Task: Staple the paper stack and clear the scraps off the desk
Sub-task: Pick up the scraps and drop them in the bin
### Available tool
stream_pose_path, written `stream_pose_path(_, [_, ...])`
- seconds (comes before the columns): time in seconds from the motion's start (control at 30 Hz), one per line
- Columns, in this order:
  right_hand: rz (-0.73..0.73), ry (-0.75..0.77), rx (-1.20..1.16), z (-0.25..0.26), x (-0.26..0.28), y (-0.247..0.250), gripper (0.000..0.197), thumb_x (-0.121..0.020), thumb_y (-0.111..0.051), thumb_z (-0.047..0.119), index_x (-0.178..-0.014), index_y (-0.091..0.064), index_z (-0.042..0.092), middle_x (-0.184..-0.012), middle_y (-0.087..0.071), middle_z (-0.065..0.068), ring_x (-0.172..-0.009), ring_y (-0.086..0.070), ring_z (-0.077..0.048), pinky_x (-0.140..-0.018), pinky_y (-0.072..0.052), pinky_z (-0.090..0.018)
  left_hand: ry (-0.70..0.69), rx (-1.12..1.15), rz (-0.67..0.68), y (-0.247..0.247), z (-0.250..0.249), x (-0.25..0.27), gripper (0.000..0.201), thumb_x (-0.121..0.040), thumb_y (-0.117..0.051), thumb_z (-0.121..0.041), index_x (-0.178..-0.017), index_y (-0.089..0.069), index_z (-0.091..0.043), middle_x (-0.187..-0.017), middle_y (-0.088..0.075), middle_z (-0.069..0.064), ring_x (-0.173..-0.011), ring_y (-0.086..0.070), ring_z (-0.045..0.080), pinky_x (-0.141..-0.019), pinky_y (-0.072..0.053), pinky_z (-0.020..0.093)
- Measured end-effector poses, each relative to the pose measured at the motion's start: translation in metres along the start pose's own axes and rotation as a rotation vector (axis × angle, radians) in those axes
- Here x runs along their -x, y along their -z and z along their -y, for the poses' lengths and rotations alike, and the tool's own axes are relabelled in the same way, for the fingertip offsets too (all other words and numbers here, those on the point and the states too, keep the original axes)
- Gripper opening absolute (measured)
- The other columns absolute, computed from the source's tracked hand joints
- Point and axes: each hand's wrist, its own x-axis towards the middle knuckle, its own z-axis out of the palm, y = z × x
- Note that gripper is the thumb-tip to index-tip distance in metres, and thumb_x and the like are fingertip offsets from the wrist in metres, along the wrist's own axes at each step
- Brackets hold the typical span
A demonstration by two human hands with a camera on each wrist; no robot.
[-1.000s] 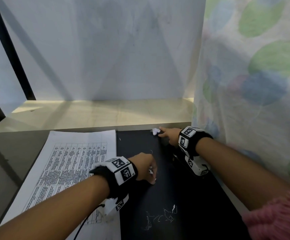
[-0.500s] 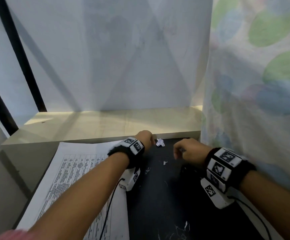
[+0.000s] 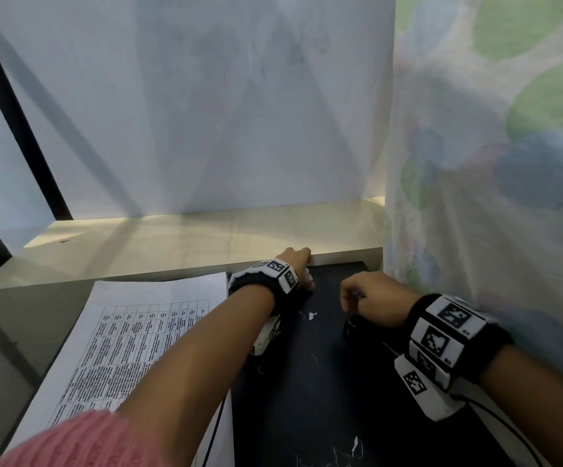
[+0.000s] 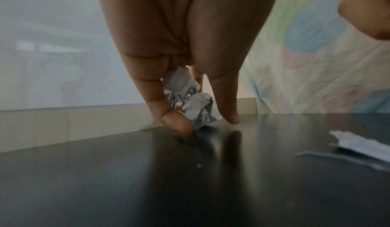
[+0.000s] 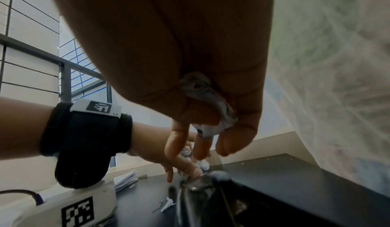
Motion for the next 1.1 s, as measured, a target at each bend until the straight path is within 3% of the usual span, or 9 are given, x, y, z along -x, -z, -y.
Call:
stream_pose_path(0.1, [-0.008, 0.000, 0.002, 0.002, 0.002, 0.000, 0.034, -0.073, -0.040, -0.007, -0.070, -0.056, 0.023, -0.082, -0.056, 0.003, -0.080, -0.051, -0.014, -0.059, -0.037, -0.014, 0.008, -0.056, 0.064, 0.004, -0.004, 0.003, 0.043, -0.084, -0.066, -0.027, -0.118, -0.053, -0.003, -0.120, -0.060, 0.017, -0.110, -0.058, 0.033, -0.082, -0.047, 0.036])
stream_pose_path(0.23, [-0.013, 0.000, -0.006, 0.004, 0.006, 0.000, 0.034, -0.073, -0.039, -0.008, -0.071, -0.057, 0.021, -0.084, -0.057, 0.000, -0.082, -0.053, -0.016, -0.065, -0.041, -0.020, -0.021, -0.089, 0.096, 0.006, -0.005, 0.009, 0.018, -0.089, -0.059, -0.025, -0.095, -0.054, -0.008, -0.095, -0.057, 0.014, -0.090, -0.060, 0.029, -0.068, -0.039, 0.028])
stream_pose_path(0.33, [-0.011, -0.003, -0.007, 0.004, 0.008, 0.000, 0.033, -0.073, -0.039, -0.008, -0.073, -0.058, 0.019, -0.084, -0.058, 0.000, -0.082, -0.053, -0.016, -0.065, -0.041, -0.021, -0.088, -0.083, 0.087, 0.010, -0.004, 0.018, 0.020, -0.093, -0.053, -0.018, -0.108, -0.056, -0.004, -0.093, -0.055, 0.011, -0.081, -0.058, 0.027, -0.052, -0.039, 0.024])
stream_pose_path(0.47, [0.002, -0.021, -0.002, 0.005, 0.009, -0.001, 0.033, -0.074, -0.040, -0.008, -0.075, -0.058, 0.019, -0.084, -0.056, 0.001, -0.083, -0.053, -0.016, -0.065, -0.040, -0.020, -0.085, 0.068, 0.157, 0.016, -0.001, 0.033, 0.004, -0.090, -0.054, -0.009, -0.093, -0.051, -0.012, -0.071, -0.050, -0.002, -0.050, -0.053, 0.017, -0.042, -0.045, 0.020])
stream_pose_path(0.57, [0.007, -0.027, -0.004, 0.008, 0.011, -0.001, 0.034, -0.074, -0.040, -0.007, -0.071, -0.056, 0.022, -0.081, -0.055, 0.003, -0.081, -0.052, -0.015, -0.059, -0.038, -0.015, -0.103, 0.056, 0.187, 0.016, -0.002, 0.046, 0.008, -0.090, -0.054, -0.010, -0.085, -0.049, -0.013, -0.068, -0.049, -0.004, -0.045, -0.050, 0.011, -0.036, -0.043, 0.015])
stream_pose_path(0.7, [0.020, -0.042, -0.010, 0.012, 0.013, -0.003, 0.037, -0.076, -0.040, -0.007, -0.065, -0.053, 0.026, -0.076, -0.053, 0.006, -0.081, -0.052, -0.015, -0.057, -0.037, -0.015, -0.192, -0.038, 0.159, 0.015, -0.008, 0.057, 0.021, -0.090, -0.053, -0.009, -0.109, -0.062, -0.010, -0.089, -0.055, 0.001, -0.054, -0.050, 0.009, -0.049, -0.040, 0.016])
stream_pose_path(0.8, [0.019, -0.048, -0.005, 0.013, 0.014, -0.004, 0.036, -0.076, -0.040, -0.007, -0.065, -0.053, 0.025, -0.086, -0.059, 0.000, -0.084, -0.053, -0.017, -0.060, -0.038, -0.019, -0.200, -0.093, 0.164, 0.009, -0.011, 0.059, 0.027, -0.084, -0.065, -0.017, -0.111, -0.064, -0.011, -0.113, -0.066, 0.006, -0.099, -0.064, 0.024, -0.080, -0.049, 0.028])
stream_pose_path(0.87, [0.015, -0.053, -0.002, 0.014, 0.016, -0.004, 0.036, -0.076, -0.040, -0.006, -0.065, -0.054, 0.025, -0.089, -0.059, -0.001, -0.085, -0.054, -0.017, -0.062, -0.039, -0.020, -0.182, -0.125, 0.167, 0.004, -0.014, 0.059, 0.032, -0.082, -0.069, -0.019, -0.112, -0.064, -0.010, -0.119, -0.065, 0.009, -0.110, -0.061, 0.027, -0.089, -0.048, 0.033])
stream_pose_path(1.1, [0.007, -0.043, 0.019, 0.015, 0.024, -0.003, 0.040, -0.077, -0.039, -0.007, -0.061, -0.051, 0.027, -0.089, -0.059, 0.000, -0.086, -0.054, -0.015, -0.065, -0.041, -0.020, -0.080, -0.141, 0.189, -0.002, -0.018, 0.058, 0.032, -0.085, -0.066, -0.023, -0.109, -0.066, -0.003, -0.113, -0.068, 0.014, -0.105, -0.064, 0.032, -0.072, -0.045, 0.028])
